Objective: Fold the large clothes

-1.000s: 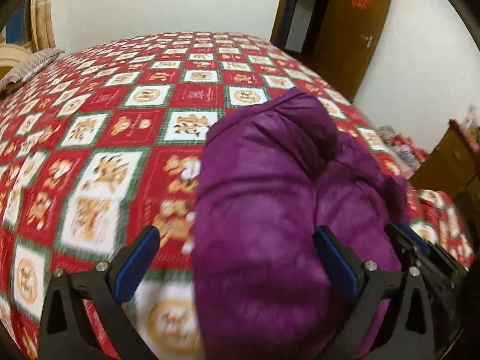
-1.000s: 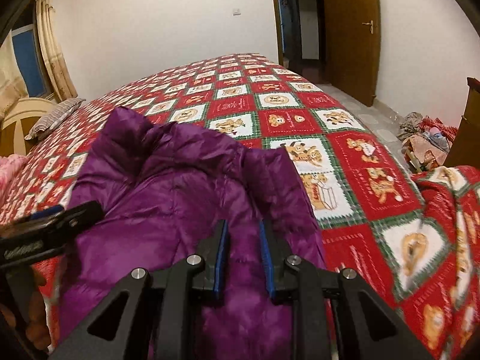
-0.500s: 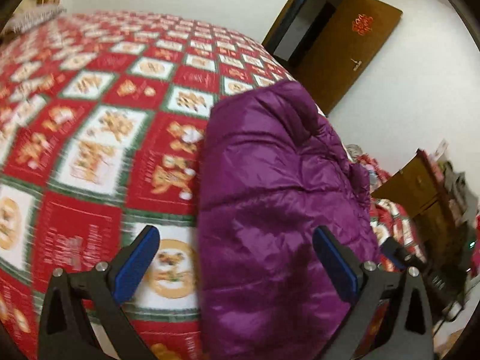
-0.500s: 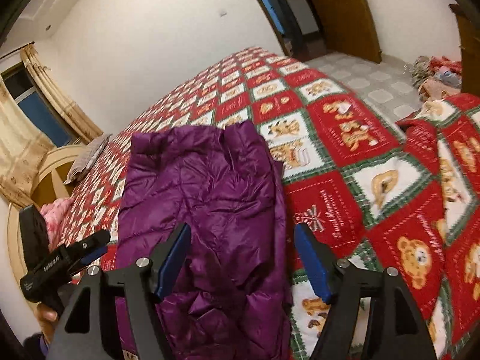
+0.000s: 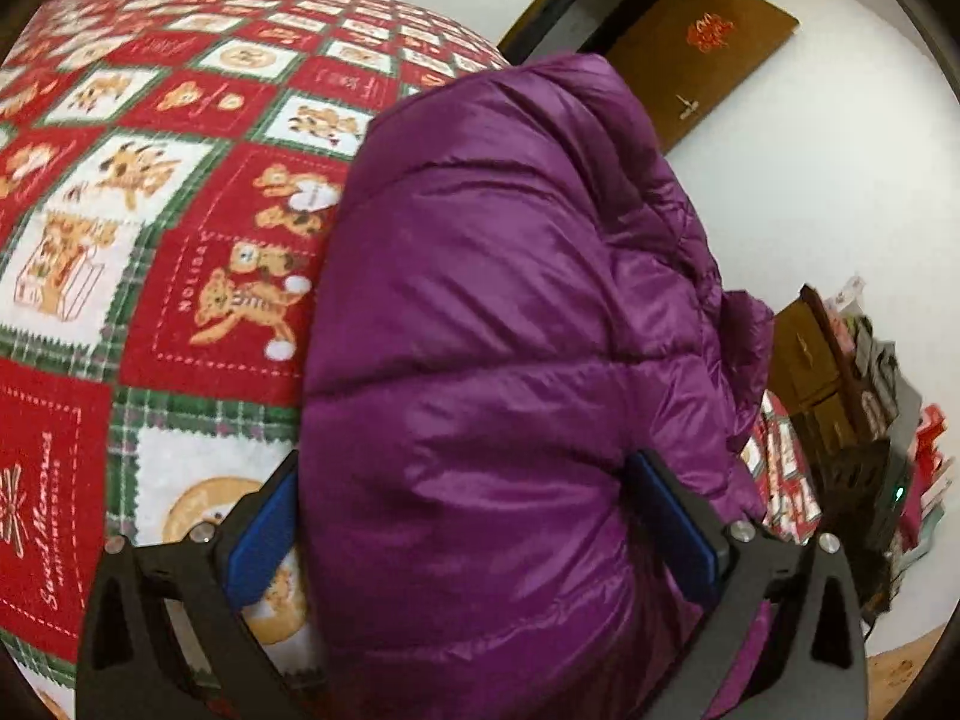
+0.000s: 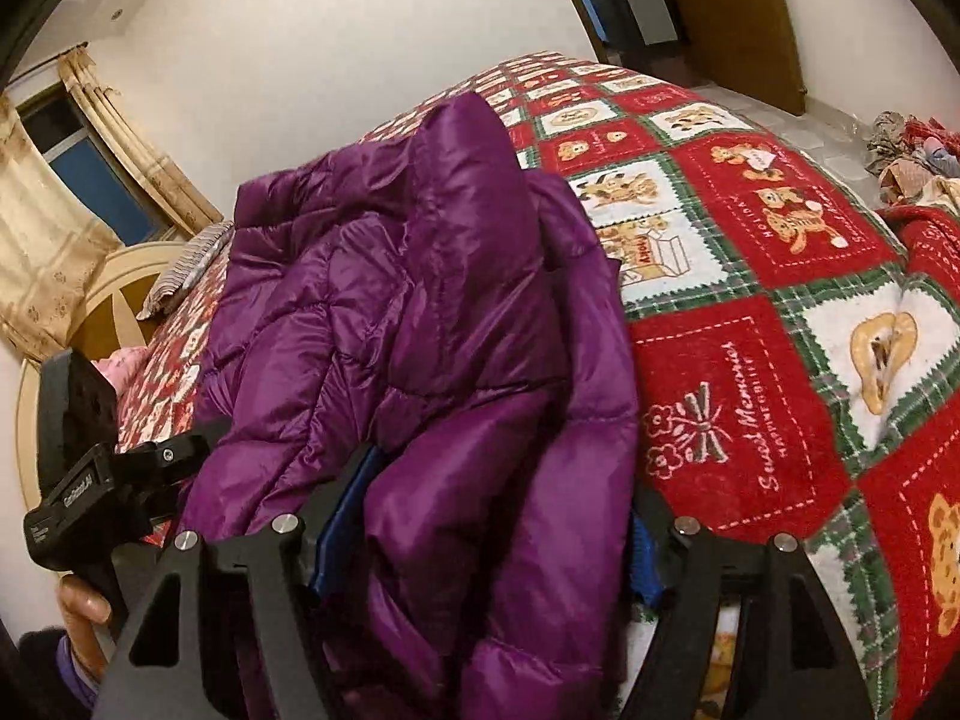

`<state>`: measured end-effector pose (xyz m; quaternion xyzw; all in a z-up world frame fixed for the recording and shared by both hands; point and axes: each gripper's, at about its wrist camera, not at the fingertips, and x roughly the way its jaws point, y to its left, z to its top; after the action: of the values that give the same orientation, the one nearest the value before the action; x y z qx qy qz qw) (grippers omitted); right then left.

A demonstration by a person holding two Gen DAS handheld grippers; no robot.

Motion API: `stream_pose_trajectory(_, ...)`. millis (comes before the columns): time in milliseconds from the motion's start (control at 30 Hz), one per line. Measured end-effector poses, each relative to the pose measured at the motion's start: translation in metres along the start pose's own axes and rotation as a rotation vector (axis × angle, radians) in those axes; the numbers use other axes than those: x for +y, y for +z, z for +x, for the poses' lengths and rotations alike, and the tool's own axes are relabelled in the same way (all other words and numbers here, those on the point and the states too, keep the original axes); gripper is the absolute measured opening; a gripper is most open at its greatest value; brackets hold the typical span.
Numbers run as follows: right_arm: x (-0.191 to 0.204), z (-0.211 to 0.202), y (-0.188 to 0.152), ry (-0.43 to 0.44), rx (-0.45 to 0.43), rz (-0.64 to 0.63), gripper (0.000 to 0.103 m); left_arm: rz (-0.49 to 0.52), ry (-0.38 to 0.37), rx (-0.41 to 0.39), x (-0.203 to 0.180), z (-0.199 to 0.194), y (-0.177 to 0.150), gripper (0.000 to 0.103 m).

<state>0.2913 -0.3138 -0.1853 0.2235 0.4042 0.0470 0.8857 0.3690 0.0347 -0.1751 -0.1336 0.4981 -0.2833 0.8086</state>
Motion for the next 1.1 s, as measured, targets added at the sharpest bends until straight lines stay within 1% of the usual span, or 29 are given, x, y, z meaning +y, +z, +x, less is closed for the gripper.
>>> stream_pose_trajectory(67, 0.000, 0.002, 0.001, -0.003, 0.006, 0.011, 0.069, 0.023, -0.007, 0.003, -0.007, 0.001, -0.001, 0.098)
stream_pose_trajectory(100, 0.002, 0.002, 0.001, -0.001, 0.012, 0.010, 0.057, 0.037, -0.007, -0.001, -0.010, -0.001, -0.002, 0.092)
stream_pose_trajectory(133, 0.005, 0.001, 0.000, 0.020, 0.023, 0.013, 0.043, 0.054, -0.005, -0.006, -0.013, -0.004, -0.003, 0.084)
stream_pose_trajectory(167, 0.008, -0.001, -0.003, 0.046, 0.034, 0.025, 0.039, 0.075, -0.004, -0.015, -0.016, -0.009, -0.005, 0.080)
stream_pose_trajectory(200, 0.011, -0.003, -0.007, 0.051, 0.039, 0.025, 0.035, 0.095, -0.003, -0.023, -0.019, -0.014, -0.007, 0.074)
stream_pose_trajectory(233, 0.014, -0.005, -0.009, 0.051, 0.040, 0.022, 0.033, 0.111, 0.002, -0.027, -0.021, -0.019, -0.010, 0.069)
stream_pose_trajectory(267, 0.016, -0.007, -0.012, 0.055, 0.043, 0.025, 0.032, 0.131, 0.014, -0.031, -0.025, -0.024, -0.012, 0.067)
stream_pose_trajectory(333, 0.019, -0.014, -0.021, 0.071, 0.049, 0.051, 0.029, 0.166, 0.037, -0.035, -0.030, -0.036, -0.018, 0.059)
stream_pose_trajectory(400, 0.024, -0.025, -0.030, 0.081, 0.041, 0.057, 0.027, 0.188, 0.056, -0.040, -0.031, -0.046, -0.026, 0.055)
stream_pose_trajectory(567, 0.039, -0.055, -0.053, 0.091, 0.013, 0.042, 0.025, 0.215, 0.090, -0.031, -0.039, -0.068, -0.040, 0.053)
stream_pose_trajectory(667, 0.044, -0.073, -0.066, 0.097, -0.002, 0.048, 0.024, 0.234, 0.095, -0.025, -0.043, -0.073, -0.047, 0.053)
stream_pose_trajectory(767, 0.048, -0.094, -0.074, 0.098, -0.026, 0.047, 0.024, 0.246, 0.079, -0.018, -0.049, -0.082, -0.056, 0.053)
stream_pose_trajectory(900, 0.048, -0.125, -0.075, 0.084, -0.078, 0.029, 0.024, 0.271, 0.044, -0.028, -0.064, -0.089, -0.058, 0.053)
stream_pose_trajectory(1100, 0.048, -0.172, -0.074, 0.025, -0.174, -0.009, 0.023, 0.363, 0.015, -0.070, -0.106, -0.097, -0.065, 0.053)
